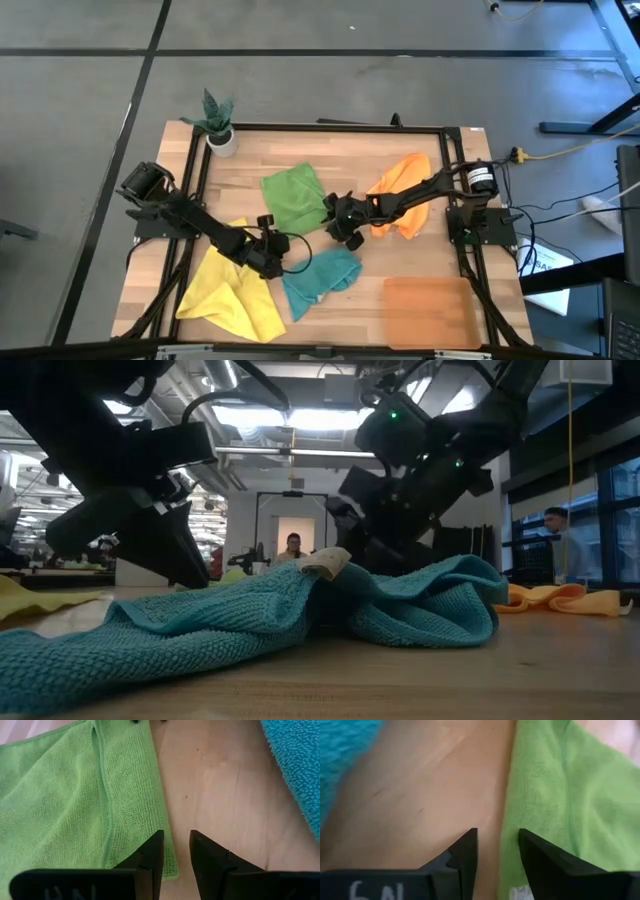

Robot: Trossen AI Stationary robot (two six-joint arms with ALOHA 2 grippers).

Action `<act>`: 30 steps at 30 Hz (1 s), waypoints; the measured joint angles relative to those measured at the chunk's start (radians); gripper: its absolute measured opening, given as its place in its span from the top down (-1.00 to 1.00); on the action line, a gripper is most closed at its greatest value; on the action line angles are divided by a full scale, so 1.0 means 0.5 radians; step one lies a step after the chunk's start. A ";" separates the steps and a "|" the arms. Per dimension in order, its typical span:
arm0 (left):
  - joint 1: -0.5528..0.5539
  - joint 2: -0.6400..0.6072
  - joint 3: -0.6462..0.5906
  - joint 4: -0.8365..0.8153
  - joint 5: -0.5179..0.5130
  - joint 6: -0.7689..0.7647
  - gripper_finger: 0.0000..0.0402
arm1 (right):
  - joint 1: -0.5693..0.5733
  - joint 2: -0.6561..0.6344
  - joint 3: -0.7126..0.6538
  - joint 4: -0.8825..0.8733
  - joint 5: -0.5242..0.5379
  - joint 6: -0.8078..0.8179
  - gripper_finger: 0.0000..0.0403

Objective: Roll microfiber towels into tight, uniform cylinder then place into a basket
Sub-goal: Roll the green microfiber towel

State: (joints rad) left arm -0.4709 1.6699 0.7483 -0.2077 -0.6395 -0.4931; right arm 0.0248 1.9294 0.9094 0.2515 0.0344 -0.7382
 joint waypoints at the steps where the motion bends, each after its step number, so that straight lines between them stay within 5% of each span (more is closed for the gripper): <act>1: 0.000 0.000 0.000 0.001 0.000 -0.001 0.59 | 0.000 0.010 0.000 0.016 0.008 -0.001 0.28; 13: 0.000 0.000 0.000 -0.001 0.001 -0.001 0.59 | 0.026 0.017 0.000 0.039 0.366 -0.002 0.28; 22: 0.001 0.000 0.000 -0.001 0.002 -0.004 0.59 | 0.026 0.017 0.000 0.029 0.363 0.146 0.30; 30: 0.001 0.000 0.001 0.000 0.002 -0.003 0.59 | 0.026 0.017 -0.001 -0.002 0.242 0.151 0.77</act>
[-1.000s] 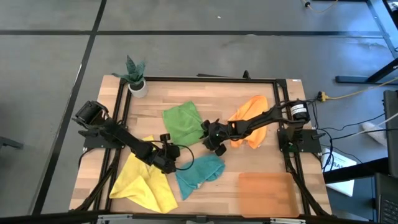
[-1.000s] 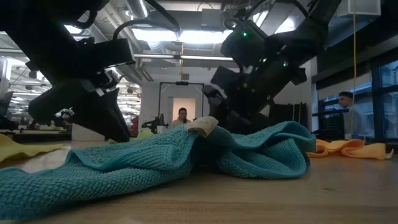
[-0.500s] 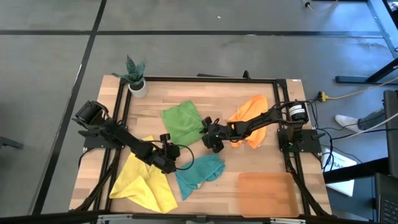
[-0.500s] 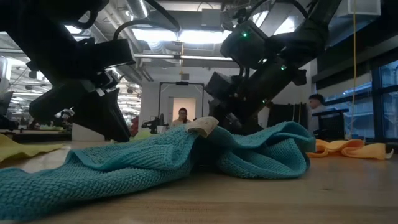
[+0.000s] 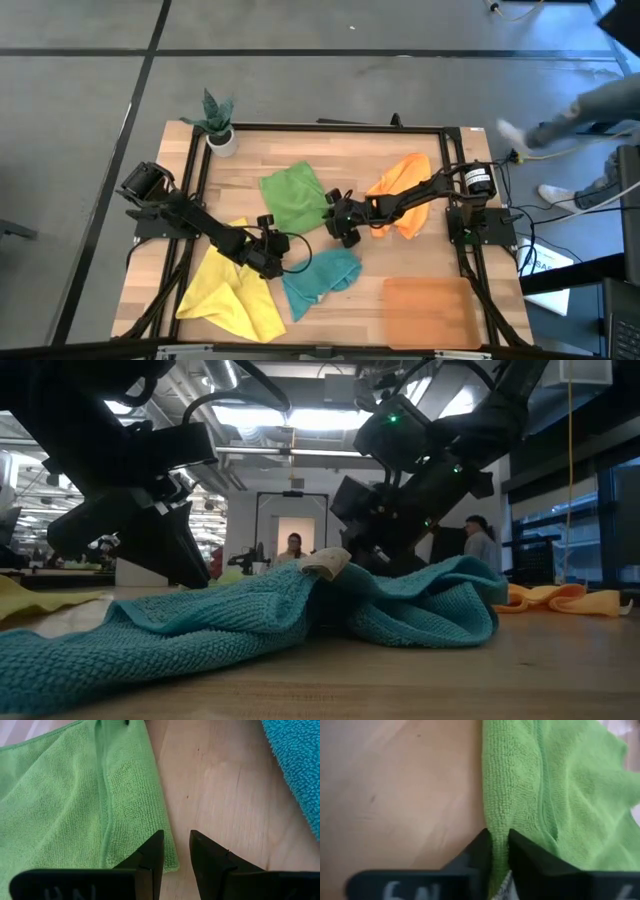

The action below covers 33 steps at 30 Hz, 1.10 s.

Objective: Roll microfiber towels into tight, uniform cylinder then place into a basket
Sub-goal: Roll the green microfiber towel

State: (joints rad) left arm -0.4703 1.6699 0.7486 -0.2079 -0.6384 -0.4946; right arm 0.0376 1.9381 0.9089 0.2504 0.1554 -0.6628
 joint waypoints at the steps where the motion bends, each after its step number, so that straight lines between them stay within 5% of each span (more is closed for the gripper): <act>1: 0.000 0.000 0.000 0.000 0.001 0.000 0.59 | 0.000 0.001 0.000 -0.001 -0.003 0.000 0.84; 20: 0.066 0.001 0.001 0.120 0.014 -0.258 0.52 | -0.001 0.001 -0.001 -0.003 -0.004 0.003 0.95; 33: 0.080 0.001 0.001 0.124 0.045 0.119 0.48 | -0.001 0.001 -0.001 -0.002 -0.004 0.010 0.96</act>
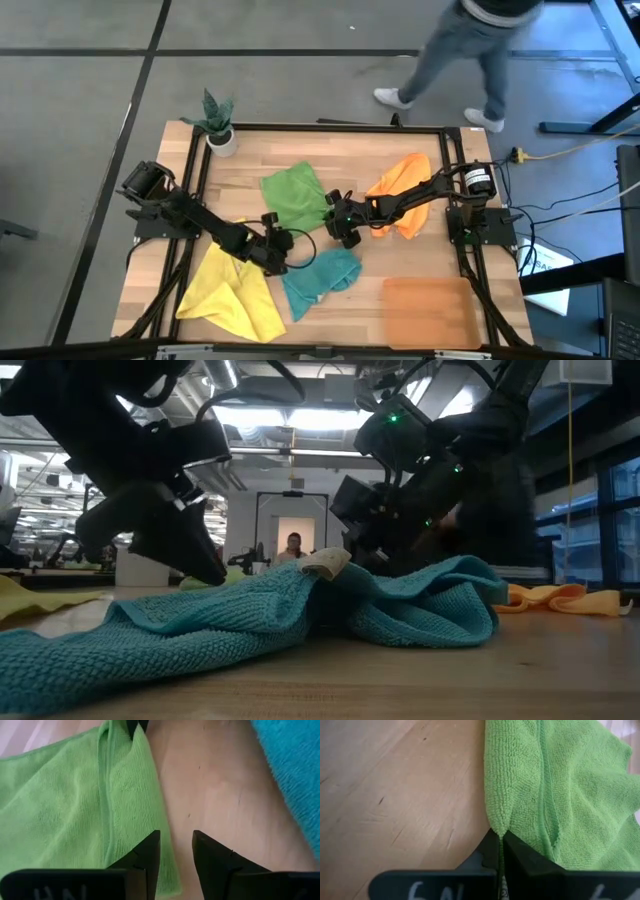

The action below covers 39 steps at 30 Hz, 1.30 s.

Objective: Roll microfiber towels into tight, uniform cylinder then place into a basket
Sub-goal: Roll the green microfiber towel

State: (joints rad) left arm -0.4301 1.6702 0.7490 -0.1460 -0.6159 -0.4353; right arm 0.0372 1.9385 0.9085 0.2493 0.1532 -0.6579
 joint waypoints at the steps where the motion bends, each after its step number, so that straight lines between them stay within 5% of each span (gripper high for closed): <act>1: 0.000 0.001 0.000 -0.023 0.001 -0.014 0.48 | 0.000 0.000 0.000 0.000 0.000 0.000 0.96; 21: -0.004 0.188 0.003 -0.097 -0.097 -0.111 0.51 | 0.000 0.000 0.000 0.001 0.001 0.005 0.95; 32: -0.003 0.192 0.002 -0.124 -0.097 -0.113 0.95 | -0.001 0.000 0.000 0.001 0.001 0.005 0.95; 39: -0.002 0.192 0.001 -0.133 -0.095 -0.120 0.99 | -0.001 0.000 0.000 0.002 0.002 0.005 0.95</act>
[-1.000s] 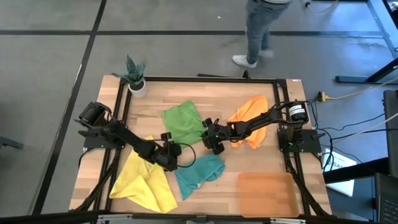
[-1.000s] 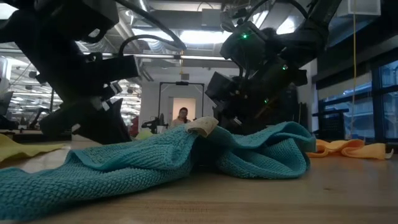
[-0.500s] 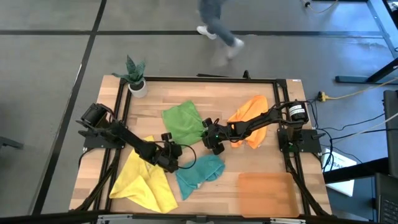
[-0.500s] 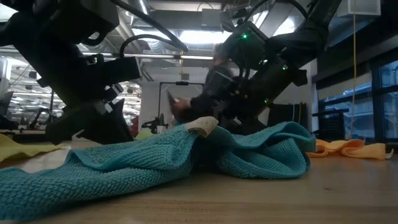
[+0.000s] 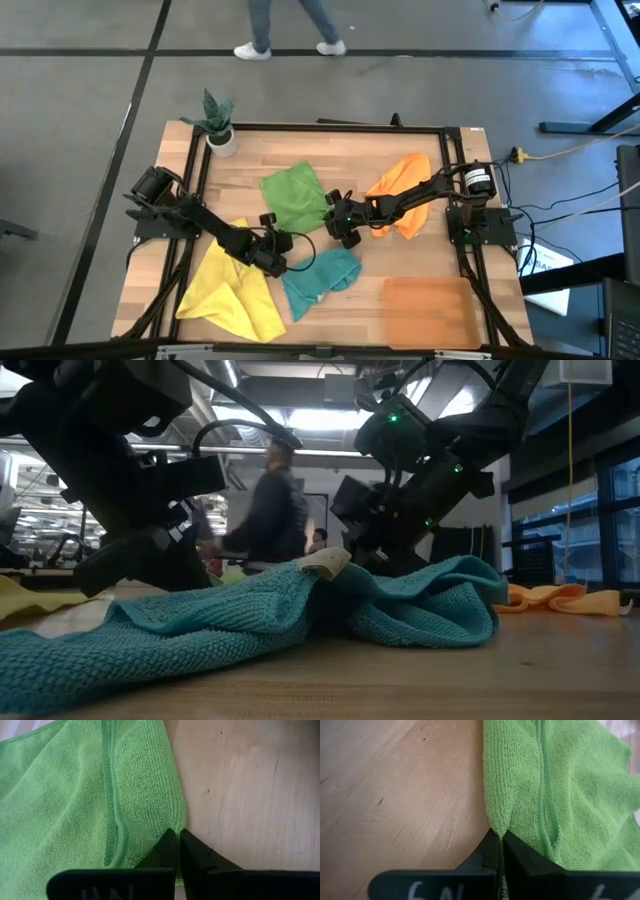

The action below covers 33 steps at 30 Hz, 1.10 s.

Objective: Roll microfiber towels into tight, uniform cylinder then place into a basket
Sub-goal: Roll the green microfiber towel

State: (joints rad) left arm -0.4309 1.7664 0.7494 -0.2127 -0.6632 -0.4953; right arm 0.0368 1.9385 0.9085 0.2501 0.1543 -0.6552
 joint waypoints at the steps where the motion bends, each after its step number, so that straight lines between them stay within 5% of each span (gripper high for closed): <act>1: 0.000 0.000 0.000 0.000 0.001 0.000 0.99 | 0.000 0.000 0.000 0.000 0.000 0.000 0.95; 26: 0.007 0.006 0.169 -0.223 0.164 -0.062 1.00 | 0.001 0.000 0.003 -0.022 -0.055 0.056 0.95; 33: 0.005 0.005 0.219 -0.319 0.235 -0.169 1.00 | 0.000 -0.002 0.135 -0.317 -0.222 0.198 0.95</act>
State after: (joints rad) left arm -0.4286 1.7691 0.8591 -0.3722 -0.5456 -0.5800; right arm 0.0368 1.9377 0.9762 0.0917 0.0434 -0.5561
